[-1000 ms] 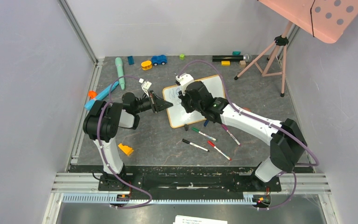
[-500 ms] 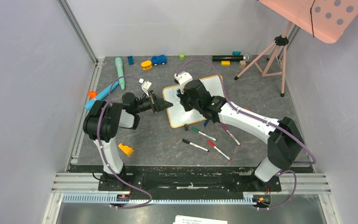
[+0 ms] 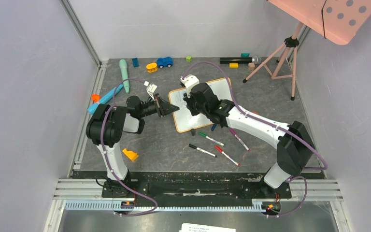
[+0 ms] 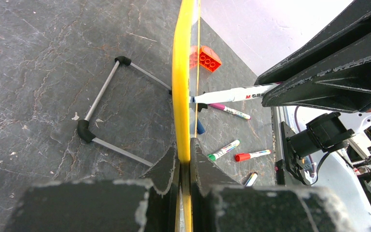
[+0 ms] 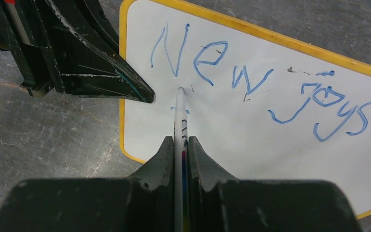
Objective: Write a sentence on the whiteboard
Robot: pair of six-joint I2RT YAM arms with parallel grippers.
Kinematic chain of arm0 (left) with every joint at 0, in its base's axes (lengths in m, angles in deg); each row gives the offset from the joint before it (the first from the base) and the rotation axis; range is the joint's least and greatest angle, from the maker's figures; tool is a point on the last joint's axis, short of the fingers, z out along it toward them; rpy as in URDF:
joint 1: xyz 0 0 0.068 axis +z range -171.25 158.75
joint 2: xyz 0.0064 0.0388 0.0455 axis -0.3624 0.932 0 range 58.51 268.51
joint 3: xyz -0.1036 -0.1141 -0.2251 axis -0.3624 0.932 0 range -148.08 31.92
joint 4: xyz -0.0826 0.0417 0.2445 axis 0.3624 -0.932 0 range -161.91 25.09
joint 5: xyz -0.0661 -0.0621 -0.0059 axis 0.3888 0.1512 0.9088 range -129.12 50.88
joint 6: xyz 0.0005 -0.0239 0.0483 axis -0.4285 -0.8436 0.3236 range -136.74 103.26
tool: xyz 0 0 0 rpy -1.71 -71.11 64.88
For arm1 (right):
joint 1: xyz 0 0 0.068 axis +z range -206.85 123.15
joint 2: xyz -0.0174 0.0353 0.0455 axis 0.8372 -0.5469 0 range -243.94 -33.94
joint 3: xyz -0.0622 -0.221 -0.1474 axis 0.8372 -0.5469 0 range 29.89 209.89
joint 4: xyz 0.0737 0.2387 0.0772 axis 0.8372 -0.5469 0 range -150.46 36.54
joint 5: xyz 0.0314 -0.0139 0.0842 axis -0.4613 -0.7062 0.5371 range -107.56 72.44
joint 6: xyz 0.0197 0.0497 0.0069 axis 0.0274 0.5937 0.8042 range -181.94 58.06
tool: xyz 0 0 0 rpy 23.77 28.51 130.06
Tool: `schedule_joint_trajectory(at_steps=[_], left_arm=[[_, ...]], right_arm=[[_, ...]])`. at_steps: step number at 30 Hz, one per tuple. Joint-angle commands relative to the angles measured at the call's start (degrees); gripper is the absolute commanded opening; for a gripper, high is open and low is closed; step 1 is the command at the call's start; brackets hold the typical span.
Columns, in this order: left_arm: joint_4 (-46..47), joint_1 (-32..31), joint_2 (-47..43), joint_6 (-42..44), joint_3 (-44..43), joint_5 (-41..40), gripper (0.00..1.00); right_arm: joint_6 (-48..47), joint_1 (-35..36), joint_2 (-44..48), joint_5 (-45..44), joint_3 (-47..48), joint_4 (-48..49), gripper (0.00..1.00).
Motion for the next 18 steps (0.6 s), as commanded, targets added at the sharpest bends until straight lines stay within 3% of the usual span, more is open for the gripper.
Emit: schedule_joint_trajectory(at_steps=[1,18], left_arm=[[2.34,0.58,0.99,5.58,-0.98,-2.03,0.02],[2.60,0.58,0.68,5.58,-0.59,-2.05,0.02]], right_arm=[[-0.66,-0.10,1.04,-0.57,-1.22,-0.06,0.00],[-0.65,-0.09,3.78,0.49,-6.26,-0.56,0.00]])
